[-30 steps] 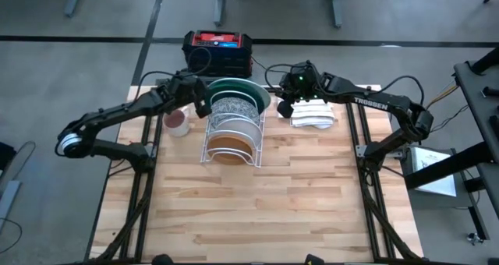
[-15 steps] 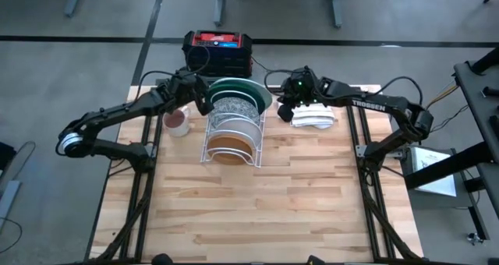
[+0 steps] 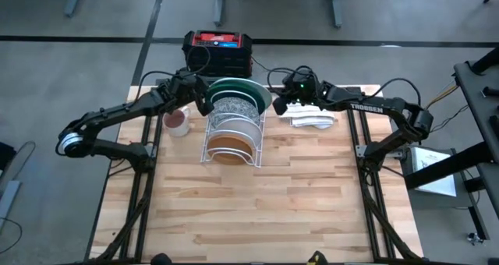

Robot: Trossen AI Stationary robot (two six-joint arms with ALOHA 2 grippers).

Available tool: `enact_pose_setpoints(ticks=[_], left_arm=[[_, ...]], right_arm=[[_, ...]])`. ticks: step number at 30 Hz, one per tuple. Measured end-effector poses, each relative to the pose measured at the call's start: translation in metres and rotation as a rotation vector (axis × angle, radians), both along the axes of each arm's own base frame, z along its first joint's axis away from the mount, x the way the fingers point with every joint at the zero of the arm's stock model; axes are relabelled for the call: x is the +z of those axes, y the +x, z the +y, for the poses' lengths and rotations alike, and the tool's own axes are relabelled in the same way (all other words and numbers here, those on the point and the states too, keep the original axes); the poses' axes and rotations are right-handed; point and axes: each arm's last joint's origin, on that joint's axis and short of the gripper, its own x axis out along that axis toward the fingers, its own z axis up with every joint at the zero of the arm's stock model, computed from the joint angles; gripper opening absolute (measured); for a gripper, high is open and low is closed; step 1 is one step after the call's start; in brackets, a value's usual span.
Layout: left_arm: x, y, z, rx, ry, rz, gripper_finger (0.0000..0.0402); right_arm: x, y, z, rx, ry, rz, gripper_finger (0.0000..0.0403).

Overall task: Sort dishes
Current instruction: Put the light blue plate in the dish rack

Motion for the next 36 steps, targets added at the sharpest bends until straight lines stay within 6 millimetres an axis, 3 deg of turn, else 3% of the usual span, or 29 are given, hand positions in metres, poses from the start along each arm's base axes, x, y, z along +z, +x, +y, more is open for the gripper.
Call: enact_pose_setpoints(ticks=[3,11,20,29,36], left_arm=[[0.000,0.000,0.000,0.020,-0.015,-0.027,0.0000],[0.000,0.000,0.000,0.011,-0.007,-0.014,0.0000],[0.000,-0.004,-0.003,0.006,-0.018,0.018,0.0000],[0.002,-0.005,-0.004,0.011,-0.012,0.017,0.0000],[0.002,-0.005,-0.004,0.013,-0.016,0.013,0.0000]], right_arm=[[-0.002,-0.001,-0.001,-0.081,0.025,-0.045,0.0002],[-0.003,0.007,0.010,-0.065,0.035,-0.107,0.0002],[-0.003,0.009,0.008,-0.162,-0.005,-0.116,0.0002],[-0.024,0.022,0.002,-0.173,0.022,-0.118,0.0002],[-0.016,0.026,0.001,-0.116,0.000,-0.199,0.0002]])
